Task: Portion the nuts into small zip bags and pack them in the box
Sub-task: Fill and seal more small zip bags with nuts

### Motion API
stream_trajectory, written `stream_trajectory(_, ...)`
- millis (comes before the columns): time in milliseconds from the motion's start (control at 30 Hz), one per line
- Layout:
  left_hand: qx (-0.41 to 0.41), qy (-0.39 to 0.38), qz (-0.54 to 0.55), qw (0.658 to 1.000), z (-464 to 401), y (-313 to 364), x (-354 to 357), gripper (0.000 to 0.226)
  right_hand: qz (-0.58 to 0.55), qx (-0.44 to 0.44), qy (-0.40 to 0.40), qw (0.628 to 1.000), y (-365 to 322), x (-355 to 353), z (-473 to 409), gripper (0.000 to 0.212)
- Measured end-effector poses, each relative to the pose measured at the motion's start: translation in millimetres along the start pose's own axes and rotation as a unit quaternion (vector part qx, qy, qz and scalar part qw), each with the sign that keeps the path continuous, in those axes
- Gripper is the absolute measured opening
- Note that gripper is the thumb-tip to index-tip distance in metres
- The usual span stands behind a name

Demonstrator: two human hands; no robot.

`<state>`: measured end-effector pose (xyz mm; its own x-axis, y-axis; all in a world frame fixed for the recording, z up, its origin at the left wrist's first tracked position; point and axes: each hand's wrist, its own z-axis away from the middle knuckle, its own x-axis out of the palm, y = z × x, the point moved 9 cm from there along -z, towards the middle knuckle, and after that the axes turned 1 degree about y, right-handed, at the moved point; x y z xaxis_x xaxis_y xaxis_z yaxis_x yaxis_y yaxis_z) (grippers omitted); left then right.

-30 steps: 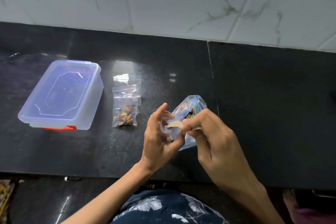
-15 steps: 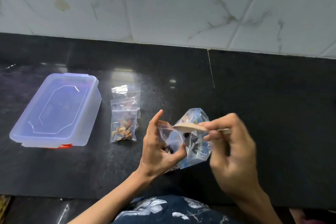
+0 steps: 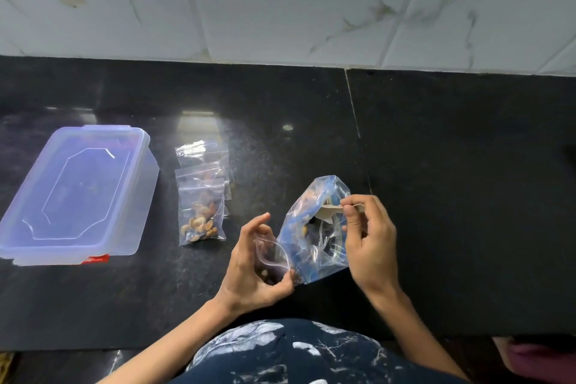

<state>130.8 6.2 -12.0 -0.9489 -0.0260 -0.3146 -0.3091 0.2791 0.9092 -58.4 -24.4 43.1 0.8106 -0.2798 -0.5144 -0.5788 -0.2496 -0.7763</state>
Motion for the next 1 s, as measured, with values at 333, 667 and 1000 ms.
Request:
stream_trajectory(333,-0.014,-0.07,-0.027,0.997,10,-16,17,0.107,-0.001,-0.024,-0.035,0.999,-12,16,26,0.018)
stream_trajectory(667,0.001,-0.065,-0.028,0.997,9,-24,21,0.102,-0.13,0.335,-0.046,0.932,49,29,37,0.016)
stream_trajectory(1000,0.018,-0.041,-0.005,0.999,9,-16,16,0.095,-0.167,0.427,0.014,0.889,74,2,32,0.016)
